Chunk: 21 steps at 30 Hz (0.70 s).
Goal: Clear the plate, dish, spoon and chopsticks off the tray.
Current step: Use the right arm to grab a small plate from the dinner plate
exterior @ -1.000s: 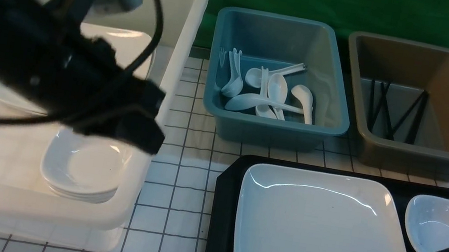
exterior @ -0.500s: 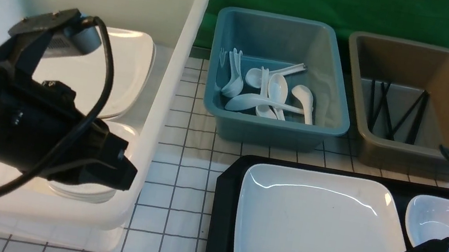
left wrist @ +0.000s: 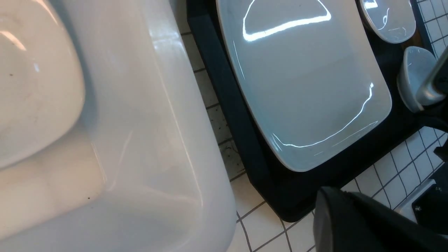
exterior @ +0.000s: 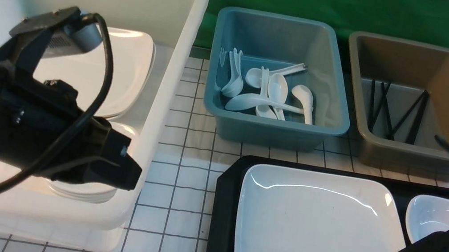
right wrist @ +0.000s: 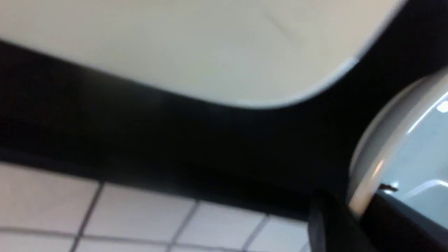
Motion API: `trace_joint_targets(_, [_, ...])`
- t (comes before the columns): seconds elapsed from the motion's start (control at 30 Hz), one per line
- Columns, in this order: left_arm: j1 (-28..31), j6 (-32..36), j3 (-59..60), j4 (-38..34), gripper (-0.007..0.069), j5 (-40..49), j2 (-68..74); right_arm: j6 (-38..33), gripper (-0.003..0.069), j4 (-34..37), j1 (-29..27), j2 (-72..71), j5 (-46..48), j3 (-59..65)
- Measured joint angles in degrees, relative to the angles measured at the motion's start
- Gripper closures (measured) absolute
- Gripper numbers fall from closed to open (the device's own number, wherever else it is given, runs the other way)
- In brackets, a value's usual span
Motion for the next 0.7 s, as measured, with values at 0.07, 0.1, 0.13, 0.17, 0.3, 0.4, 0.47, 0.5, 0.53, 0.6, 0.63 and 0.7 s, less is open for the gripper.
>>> trace_joint_targets(0.07, [0.0, 0.0, 0.0, 0.0, 0.0596, 0.0, 0.0, -0.52, 0.0538, -0.06, 0.0, -2.07, 3.5, -2.01])
trace_joint_targets(0.1, [0.0, 0.0, 0.0, 0.0, 0.0594, 0.0, 0.0, -0.79, 0.0552, -0.13, 0.0, -3.36, 5.86, -3.17])
trace_joint_targets(0.13, [0.0, 0.08, 0.0, 0.07, 0.059, 0.0, -0.05, -1.12, 0.0559, -0.13, 0.0, -4.77, 8.49, -4.47])
trace_joint_targets(0.17, [0.0, 0.17, 0.0, 0.22, 0.0585, 0.0, -0.05, -1.39, 0.0565, 0.12, 0.0, -6.49, 8.73, -5.42])
trace_joint_targets(0.3, [-0.02, 0.1, 0.0, 1.86, 0.0564, -0.07, -0.05, -3.4, 0.0574, 4.86, 0.0, -14.01, 8.78, -11.34])
trace_joint_targets(0.4, [-0.02, -1.41, 0.0, 4.21, 0.0538, -0.72, -0.17, -4.55, 0.0574, 8.58, 0.0, -20.12, 8.95, -17.84])
trace_joint_targets(0.47, [0.04, -2.72, -0.14, 5.73, 0.052, -0.89, -0.23, -5.29, 0.0574, 11.44, 0.0, -22.82, 9.01, -21.96])
trace_joint_targets(0.5, [0.13, -3.29, -0.85, 6.93, 0.0508, -0.79, -0.37, -6.65, 0.0574, 14.17, 0.0, -23.97, 9.05, -25.17])
trace_joint_targets(0.53, [0.51, -3.69, -1.93, 8.15, 0.0496, -0.73, -0.55, -8.44, 0.0574, 17.07, 0.0, -24.49, 9.05, -27.85])
trace_joint_targets(0.6, [1.46, -4.38, -4.68, 10.58, 0.0478, -0.73, -0.91, -12.06, 0.0574, 22.75, 0.0, -24.6, 8.97, -31.59])
trace_joint_targets(0.63, [2.34, -5.11, -6.91, 12.35, 0.0467, -0.81, -1.28, -14.73, 0.0574, 26.81, 0.0, -24.46, 8.83, -33.49])
trace_joint_targets(0.7, [4.82, -6.16, -12.34, 16.73, 0.0446, -1.15, -1.77, -22.21, 0.0574, 36.52, 0.0, -23.07, 7.85, -36.04])
